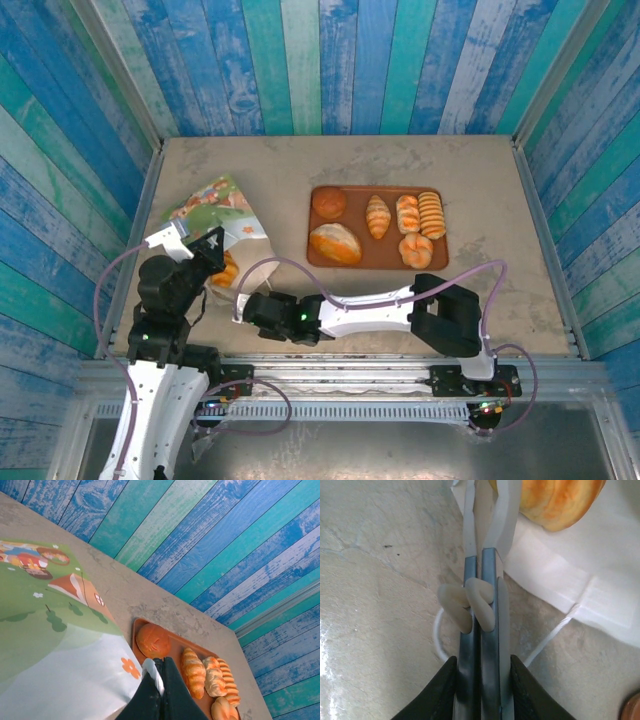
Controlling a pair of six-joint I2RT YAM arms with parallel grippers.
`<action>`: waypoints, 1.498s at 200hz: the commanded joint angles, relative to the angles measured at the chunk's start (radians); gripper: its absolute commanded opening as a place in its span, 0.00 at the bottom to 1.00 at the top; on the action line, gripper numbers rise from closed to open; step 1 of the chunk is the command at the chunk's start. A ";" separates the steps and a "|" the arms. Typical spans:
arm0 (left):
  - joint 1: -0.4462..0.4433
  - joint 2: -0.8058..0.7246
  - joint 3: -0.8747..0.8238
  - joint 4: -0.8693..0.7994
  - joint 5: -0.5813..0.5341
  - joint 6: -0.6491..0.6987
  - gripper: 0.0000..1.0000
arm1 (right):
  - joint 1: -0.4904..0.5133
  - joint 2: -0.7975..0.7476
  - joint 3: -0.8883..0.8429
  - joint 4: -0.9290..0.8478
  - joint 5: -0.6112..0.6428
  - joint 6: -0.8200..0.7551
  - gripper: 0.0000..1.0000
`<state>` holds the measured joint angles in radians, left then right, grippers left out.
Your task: Take the fake bread out of the paper bag
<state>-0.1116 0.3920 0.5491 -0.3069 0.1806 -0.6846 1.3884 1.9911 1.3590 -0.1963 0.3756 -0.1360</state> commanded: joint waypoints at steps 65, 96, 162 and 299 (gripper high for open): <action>-0.003 -0.004 0.018 0.036 0.020 0.000 0.00 | -0.030 -0.215 -0.096 -0.046 -0.181 0.253 0.34; -0.003 0.002 0.008 0.062 0.041 -0.014 0.00 | -0.065 -0.245 -0.113 -0.048 -0.206 0.363 0.38; -0.003 0.007 0.003 0.083 0.069 -0.039 0.00 | -0.212 -0.146 0.000 -0.066 -0.556 0.674 0.50; -0.003 0.004 -0.001 0.059 0.033 -0.013 0.00 | -0.186 -0.008 0.249 -0.369 -0.377 0.609 0.39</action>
<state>-0.1116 0.3958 0.5484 -0.2573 0.2363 -0.7181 1.1995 2.0651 1.6176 -0.5064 -0.1108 0.5045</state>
